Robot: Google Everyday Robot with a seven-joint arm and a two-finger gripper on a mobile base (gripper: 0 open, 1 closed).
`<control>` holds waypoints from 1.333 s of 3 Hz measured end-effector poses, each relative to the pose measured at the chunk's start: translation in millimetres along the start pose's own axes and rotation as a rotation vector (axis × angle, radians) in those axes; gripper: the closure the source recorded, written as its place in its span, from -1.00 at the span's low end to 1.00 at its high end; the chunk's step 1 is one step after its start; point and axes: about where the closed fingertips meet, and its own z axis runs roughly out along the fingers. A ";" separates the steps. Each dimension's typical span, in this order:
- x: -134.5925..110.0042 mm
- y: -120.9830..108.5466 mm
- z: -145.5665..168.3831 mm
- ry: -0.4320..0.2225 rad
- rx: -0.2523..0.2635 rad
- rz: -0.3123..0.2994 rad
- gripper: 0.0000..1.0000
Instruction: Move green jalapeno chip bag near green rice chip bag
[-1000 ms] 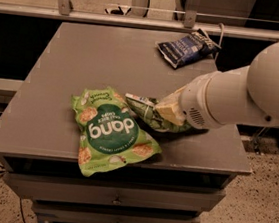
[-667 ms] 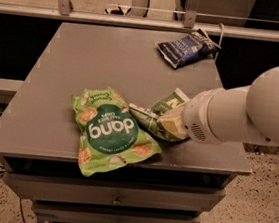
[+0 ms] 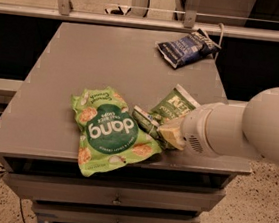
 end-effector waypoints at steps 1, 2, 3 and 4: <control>0.9 -1.5 -0.9 -0.005 0.010 0.011 0.17; -0.8 -5.2 -4.3 -0.012 0.022 0.016 -0.28; -4.7 -9.7 -9.6 -0.020 0.036 0.014 -0.77; -9.9 -12.5 -12.1 -0.028 0.044 0.012 -1.00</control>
Offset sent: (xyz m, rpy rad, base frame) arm 0.0039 -0.0119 0.0102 0.0108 -0.0282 -0.0451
